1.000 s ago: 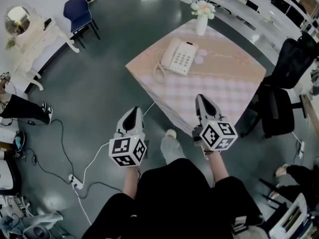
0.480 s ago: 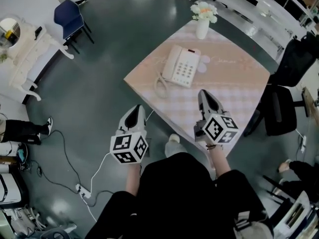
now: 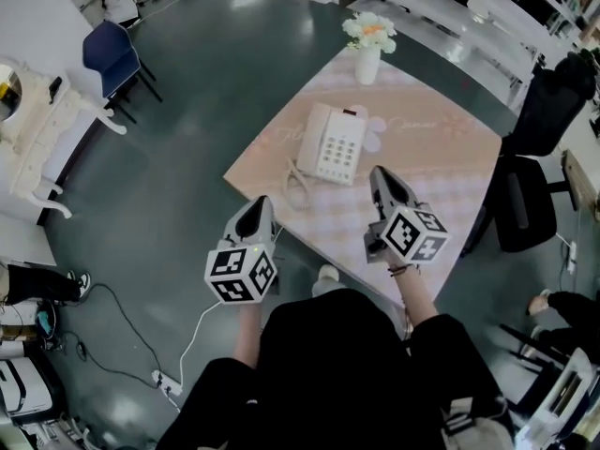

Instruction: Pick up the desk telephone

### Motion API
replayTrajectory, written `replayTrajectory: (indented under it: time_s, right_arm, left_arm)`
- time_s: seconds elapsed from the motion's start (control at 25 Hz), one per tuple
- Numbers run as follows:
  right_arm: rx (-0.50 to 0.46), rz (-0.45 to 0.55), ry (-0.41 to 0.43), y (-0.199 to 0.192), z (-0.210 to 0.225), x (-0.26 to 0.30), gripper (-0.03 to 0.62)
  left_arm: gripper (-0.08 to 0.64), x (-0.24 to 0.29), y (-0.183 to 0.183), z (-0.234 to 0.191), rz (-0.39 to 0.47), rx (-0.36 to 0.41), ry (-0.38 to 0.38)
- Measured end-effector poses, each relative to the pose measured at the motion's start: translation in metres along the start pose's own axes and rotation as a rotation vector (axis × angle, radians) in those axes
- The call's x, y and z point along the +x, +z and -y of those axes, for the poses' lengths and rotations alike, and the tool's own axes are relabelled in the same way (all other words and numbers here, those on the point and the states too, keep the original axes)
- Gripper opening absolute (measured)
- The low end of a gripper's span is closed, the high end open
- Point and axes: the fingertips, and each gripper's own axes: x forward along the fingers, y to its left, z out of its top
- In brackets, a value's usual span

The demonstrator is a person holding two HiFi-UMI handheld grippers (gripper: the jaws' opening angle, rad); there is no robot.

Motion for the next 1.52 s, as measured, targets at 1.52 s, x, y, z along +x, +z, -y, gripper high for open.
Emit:
replayTrajectory:
  time_s: [1.52]
  right_arm:
    - [0.198,-0.130,-0.119,-0.043,0.099,0.119,-0.006]
  left_arm:
    - [0.000,0.217,-0.049,-0.021,-0.427,-0.050,-0.275]
